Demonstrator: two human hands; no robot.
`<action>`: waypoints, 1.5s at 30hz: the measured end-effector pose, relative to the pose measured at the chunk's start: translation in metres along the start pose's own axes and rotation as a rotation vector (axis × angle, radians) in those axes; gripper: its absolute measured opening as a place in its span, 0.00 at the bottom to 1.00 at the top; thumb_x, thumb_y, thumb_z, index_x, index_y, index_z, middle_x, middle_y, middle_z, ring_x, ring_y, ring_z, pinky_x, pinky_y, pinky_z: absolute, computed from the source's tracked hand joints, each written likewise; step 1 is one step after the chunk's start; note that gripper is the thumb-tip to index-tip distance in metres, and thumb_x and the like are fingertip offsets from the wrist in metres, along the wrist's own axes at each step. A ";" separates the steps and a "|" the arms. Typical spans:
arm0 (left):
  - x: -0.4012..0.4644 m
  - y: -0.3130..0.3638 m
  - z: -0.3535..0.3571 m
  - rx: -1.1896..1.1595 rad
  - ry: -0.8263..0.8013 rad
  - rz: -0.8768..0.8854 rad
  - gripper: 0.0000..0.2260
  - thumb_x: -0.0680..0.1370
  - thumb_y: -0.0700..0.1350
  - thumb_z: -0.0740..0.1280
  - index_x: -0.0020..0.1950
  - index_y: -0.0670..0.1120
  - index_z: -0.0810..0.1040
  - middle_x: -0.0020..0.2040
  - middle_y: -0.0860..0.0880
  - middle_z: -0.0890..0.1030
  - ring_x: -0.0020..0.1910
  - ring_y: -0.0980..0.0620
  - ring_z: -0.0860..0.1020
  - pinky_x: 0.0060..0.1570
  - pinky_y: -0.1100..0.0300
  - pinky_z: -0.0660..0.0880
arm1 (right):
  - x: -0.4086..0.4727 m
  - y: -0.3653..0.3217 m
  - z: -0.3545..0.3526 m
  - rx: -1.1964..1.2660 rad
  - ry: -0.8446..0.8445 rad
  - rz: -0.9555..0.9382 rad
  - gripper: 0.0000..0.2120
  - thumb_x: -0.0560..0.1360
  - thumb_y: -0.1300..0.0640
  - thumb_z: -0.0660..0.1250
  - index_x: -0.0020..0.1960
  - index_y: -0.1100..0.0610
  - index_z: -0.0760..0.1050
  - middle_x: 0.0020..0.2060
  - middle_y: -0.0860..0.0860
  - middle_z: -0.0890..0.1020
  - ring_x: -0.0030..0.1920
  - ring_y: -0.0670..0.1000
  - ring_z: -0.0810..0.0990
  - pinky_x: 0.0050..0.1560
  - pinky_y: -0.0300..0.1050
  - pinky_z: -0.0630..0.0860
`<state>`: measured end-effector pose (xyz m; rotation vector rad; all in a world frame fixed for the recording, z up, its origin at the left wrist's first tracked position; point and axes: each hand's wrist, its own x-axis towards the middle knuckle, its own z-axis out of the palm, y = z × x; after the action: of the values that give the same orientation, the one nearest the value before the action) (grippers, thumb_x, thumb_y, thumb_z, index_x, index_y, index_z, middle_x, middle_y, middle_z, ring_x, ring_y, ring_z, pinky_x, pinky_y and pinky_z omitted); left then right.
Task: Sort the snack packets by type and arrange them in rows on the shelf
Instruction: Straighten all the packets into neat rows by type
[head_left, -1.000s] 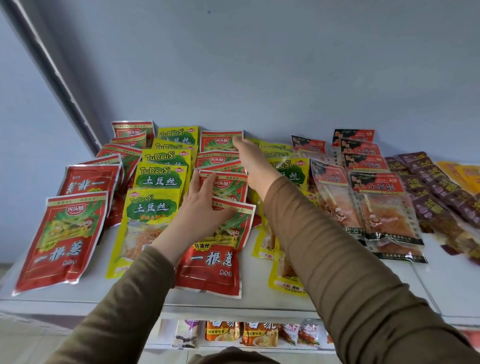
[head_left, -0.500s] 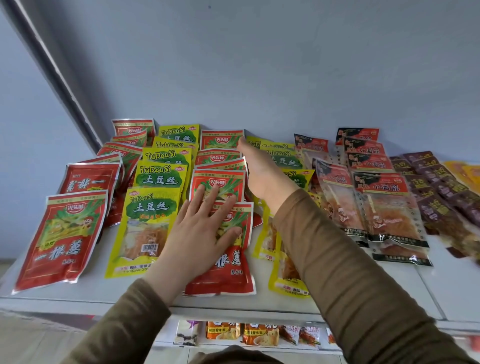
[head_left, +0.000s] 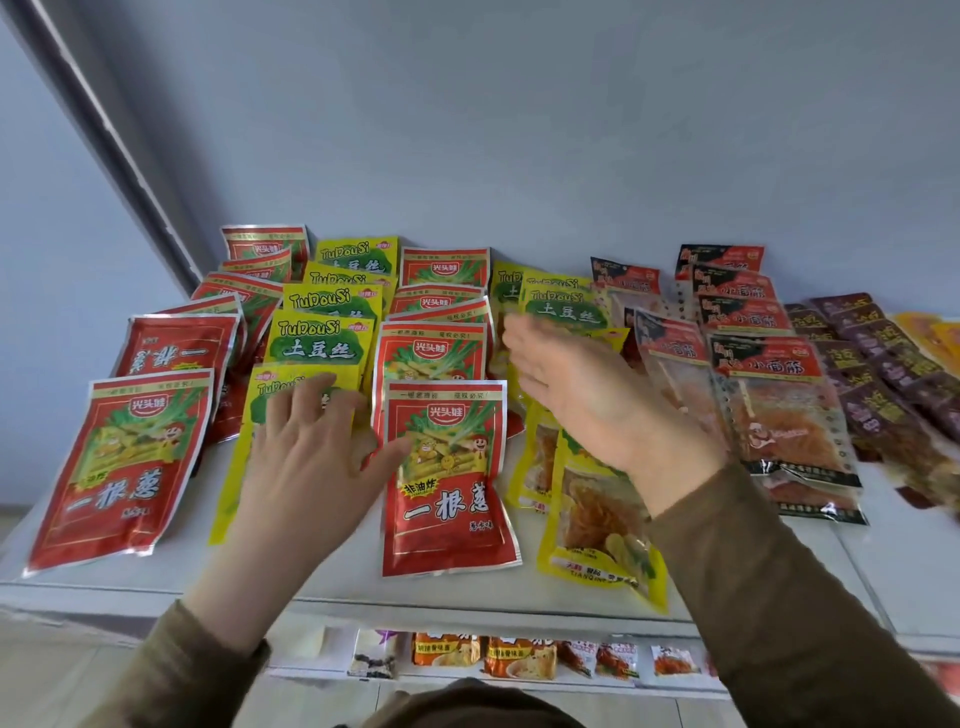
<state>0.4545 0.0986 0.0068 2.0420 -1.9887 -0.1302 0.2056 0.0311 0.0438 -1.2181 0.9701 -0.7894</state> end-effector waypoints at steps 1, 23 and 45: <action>-0.002 0.003 0.004 0.029 -0.034 -0.009 0.36 0.75 0.75 0.54 0.64 0.48 0.77 0.76 0.44 0.67 0.74 0.39 0.62 0.69 0.40 0.66 | -0.005 0.009 0.002 -0.059 0.038 0.019 0.20 0.83 0.44 0.59 0.75 0.41 0.67 0.73 0.36 0.67 0.75 0.42 0.64 0.75 0.44 0.60; -0.007 0.019 0.024 0.006 -0.072 -0.018 0.32 0.77 0.71 0.53 0.67 0.49 0.74 0.78 0.46 0.64 0.78 0.43 0.59 0.75 0.42 0.61 | -0.007 0.033 0.041 -0.977 0.245 -0.074 0.43 0.80 0.47 0.68 0.83 0.49 0.42 0.82 0.49 0.49 0.77 0.51 0.65 0.72 0.47 0.67; -0.001 0.017 0.020 0.072 -0.051 -0.035 0.31 0.78 0.70 0.49 0.56 0.47 0.78 0.66 0.46 0.72 0.67 0.43 0.65 0.66 0.44 0.68 | -0.004 0.046 0.043 -0.975 0.538 -0.302 0.38 0.78 0.53 0.72 0.79 0.52 0.54 0.60 0.49 0.82 0.48 0.46 0.84 0.42 0.38 0.81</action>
<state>0.4329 0.0964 -0.0081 2.1394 -2.0154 -0.1206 0.2428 0.0598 0.0018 -2.0775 1.7497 -0.9327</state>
